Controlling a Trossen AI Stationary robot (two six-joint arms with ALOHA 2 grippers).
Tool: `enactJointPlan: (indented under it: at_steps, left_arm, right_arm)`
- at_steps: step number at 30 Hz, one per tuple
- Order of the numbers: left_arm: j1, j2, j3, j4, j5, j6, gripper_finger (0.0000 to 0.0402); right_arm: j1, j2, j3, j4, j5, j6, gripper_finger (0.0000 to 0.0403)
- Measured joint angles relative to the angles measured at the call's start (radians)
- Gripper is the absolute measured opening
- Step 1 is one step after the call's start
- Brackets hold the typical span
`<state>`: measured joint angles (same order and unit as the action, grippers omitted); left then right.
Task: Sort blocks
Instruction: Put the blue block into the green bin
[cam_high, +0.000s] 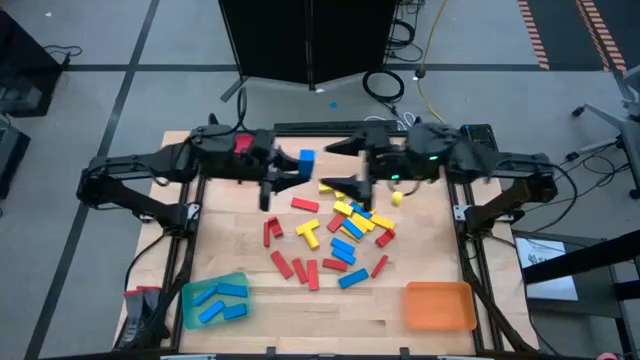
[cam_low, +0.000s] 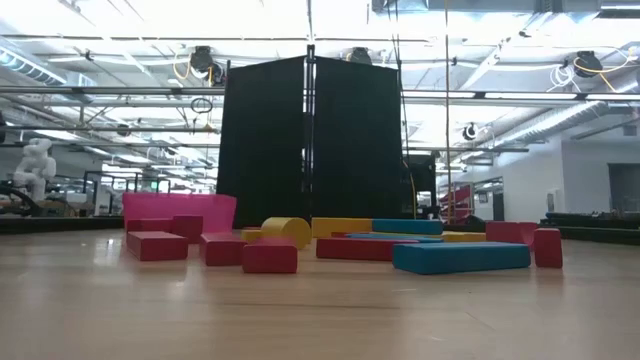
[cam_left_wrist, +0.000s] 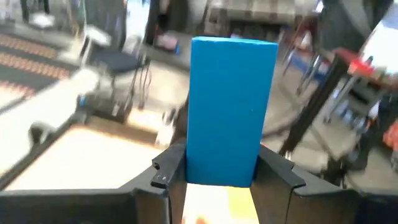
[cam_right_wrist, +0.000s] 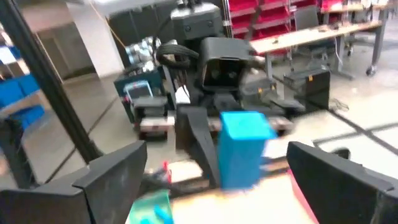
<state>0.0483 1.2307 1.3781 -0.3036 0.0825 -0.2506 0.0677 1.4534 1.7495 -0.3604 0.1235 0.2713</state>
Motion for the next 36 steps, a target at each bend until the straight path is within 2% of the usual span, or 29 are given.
enactJointPlan:
  at_steps: [4, 8, 12, 15, 17, 20, 26, 31, 36]
  left_arm:
    - [-0.009, -0.085, 0.001, -0.268, -0.014, -0.012, 0.0137]
    - [-0.074, -0.158, 0.001, -0.556, -0.029, -0.133, 0.0143]
    - [-0.234, -0.187, 0.001, -0.795, -0.107, -0.313, 0.0147]
    - [-0.377, -0.187, 0.001, -0.872, -0.178, -0.453, 0.0145]
    - [-0.460, -0.180, 0.001, -0.891, -0.229, -0.537, 0.0144]
    - [-0.580, -0.161, -0.007, -0.884, -0.306, -0.637, 0.0144]
    - [-0.808, -0.144, -0.126, -0.869, -0.418, -0.851, 0.0144]
    - [-0.963, -0.144, -0.268, -0.739, -0.429, -0.987, 0.0144]
    - [-1.073, -0.140, -0.423, -0.647, -0.420, -1.141, 0.0144]
  right_arm:
    - [0.009, -0.094, 0.013, -0.174, 0.000, 0.042, 0.0378]
    - [0.026, -0.151, 0.012, -0.412, -0.002, 0.139, 0.0377]
    - [0.052, -0.154, 0.011, -0.738, 0.000, 0.295, 0.0377]
    - [0.078, -0.121, 0.008, -0.997, 0.000, 0.413, 0.0377]
    - [0.101, -0.095, -0.013, -1.102, -0.002, 0.469, 0.0377]
    - [0.135, -0.068, -0.075, -1.097, -0.056, 0.503, 0.0377]
    - [0.201, -0.011, -0.282, -0.872, -0.105, 0.498, 0.0377]
    - [0.228, 0.030, -0.426, -0.763, -0.103, 0.480, 0.0377]
    - [0.234, 0.034, -0.517, -0.705, -0.103, 0.498, 0.0377]
